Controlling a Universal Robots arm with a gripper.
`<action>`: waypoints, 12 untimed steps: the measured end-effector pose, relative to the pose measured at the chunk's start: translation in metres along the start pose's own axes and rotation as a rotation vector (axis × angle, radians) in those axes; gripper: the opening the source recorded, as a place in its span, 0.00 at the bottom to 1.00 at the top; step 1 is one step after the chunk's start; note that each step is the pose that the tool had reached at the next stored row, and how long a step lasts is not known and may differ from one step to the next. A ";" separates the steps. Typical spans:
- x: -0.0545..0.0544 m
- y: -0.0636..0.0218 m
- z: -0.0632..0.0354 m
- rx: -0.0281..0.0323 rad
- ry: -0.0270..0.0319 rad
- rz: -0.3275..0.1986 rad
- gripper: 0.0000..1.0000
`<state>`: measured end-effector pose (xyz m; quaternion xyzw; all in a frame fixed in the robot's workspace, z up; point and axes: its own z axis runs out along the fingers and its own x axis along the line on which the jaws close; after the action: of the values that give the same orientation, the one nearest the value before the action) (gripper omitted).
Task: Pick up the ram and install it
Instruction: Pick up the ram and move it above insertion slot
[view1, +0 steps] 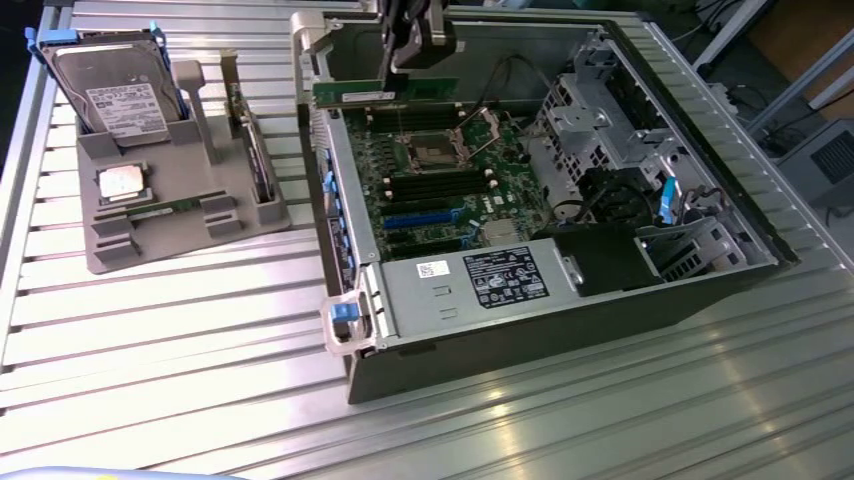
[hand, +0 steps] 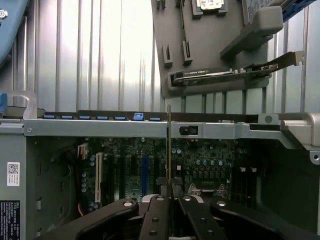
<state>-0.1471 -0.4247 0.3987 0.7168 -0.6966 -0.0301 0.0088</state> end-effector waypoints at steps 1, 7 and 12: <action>0.000 -0.0031 -0.0002 0.0000 0.0000 0.000 0.13; 0.000 -0.0151 -0.0009 0.0000 0.0000 0.000 0.13; 0.001 -0.0257 -0.0014 0.0000 0.0000 0.000 0.13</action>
<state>-0.1214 -0.4247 0.3987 0.7168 -0.6965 -0.0301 0.0088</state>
